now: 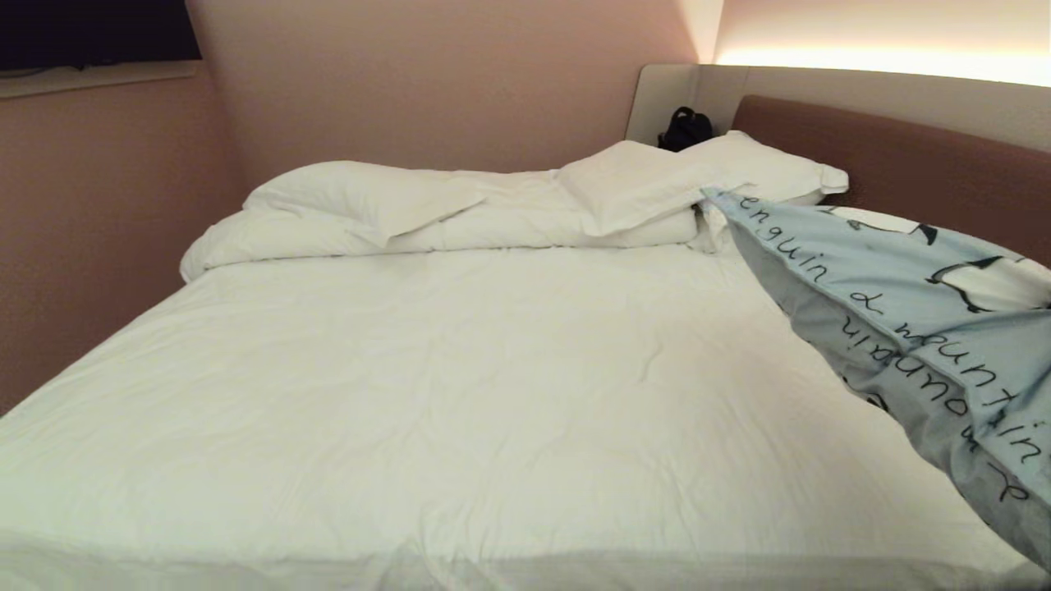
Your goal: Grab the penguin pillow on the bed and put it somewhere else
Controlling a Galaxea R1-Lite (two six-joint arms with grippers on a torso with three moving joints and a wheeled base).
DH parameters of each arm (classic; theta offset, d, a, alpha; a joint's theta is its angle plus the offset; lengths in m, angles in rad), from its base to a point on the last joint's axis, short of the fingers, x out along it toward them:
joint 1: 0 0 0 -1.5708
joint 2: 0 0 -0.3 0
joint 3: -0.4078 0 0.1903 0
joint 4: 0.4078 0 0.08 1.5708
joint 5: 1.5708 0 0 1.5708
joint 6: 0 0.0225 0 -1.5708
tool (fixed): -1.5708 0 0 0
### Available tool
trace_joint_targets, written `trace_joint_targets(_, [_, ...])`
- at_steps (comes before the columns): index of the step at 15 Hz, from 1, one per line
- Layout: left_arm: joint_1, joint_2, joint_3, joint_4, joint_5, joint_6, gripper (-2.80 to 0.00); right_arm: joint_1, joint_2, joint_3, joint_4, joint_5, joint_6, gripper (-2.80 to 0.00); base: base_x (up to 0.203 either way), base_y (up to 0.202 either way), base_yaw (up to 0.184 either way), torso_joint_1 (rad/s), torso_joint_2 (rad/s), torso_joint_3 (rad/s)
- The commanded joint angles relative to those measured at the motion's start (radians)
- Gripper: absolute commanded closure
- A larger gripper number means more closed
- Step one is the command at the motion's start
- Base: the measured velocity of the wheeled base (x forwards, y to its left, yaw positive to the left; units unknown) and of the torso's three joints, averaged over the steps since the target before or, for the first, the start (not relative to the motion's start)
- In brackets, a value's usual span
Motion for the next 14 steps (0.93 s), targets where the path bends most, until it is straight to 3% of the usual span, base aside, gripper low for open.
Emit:
trace_joint_targets(1, [0.000, 0.000, 0.000, 0.000, 0.000, -0.001, 0.00, -0.001, -0.066, 0.042, 0.001, -0.070, -0.002, 0.00, -0.193, 0.000, 0.002, -0.001, 0.01, -0.001])
trace_joint_targets(6, [0.000, 0.000, 0.000, -0.002, 0.001, -0.001, 0.00, -0.004, -0.180, 0.165, -0.001, -0.240, -0.007, 0.00, -0.192, 0.000, 0.001, 0.000, 0.00, 0.001])
trace_joint_targets(14, [0.000, 0.000, 0.000, -0.002, 0.000, -0.001, 0.00, -0.011, -0.387, 0.340, 0.005, -0.378, -0.041, 0.00, -0.192, 0.000, 0.001, 0.002, 0.00, 0.005])
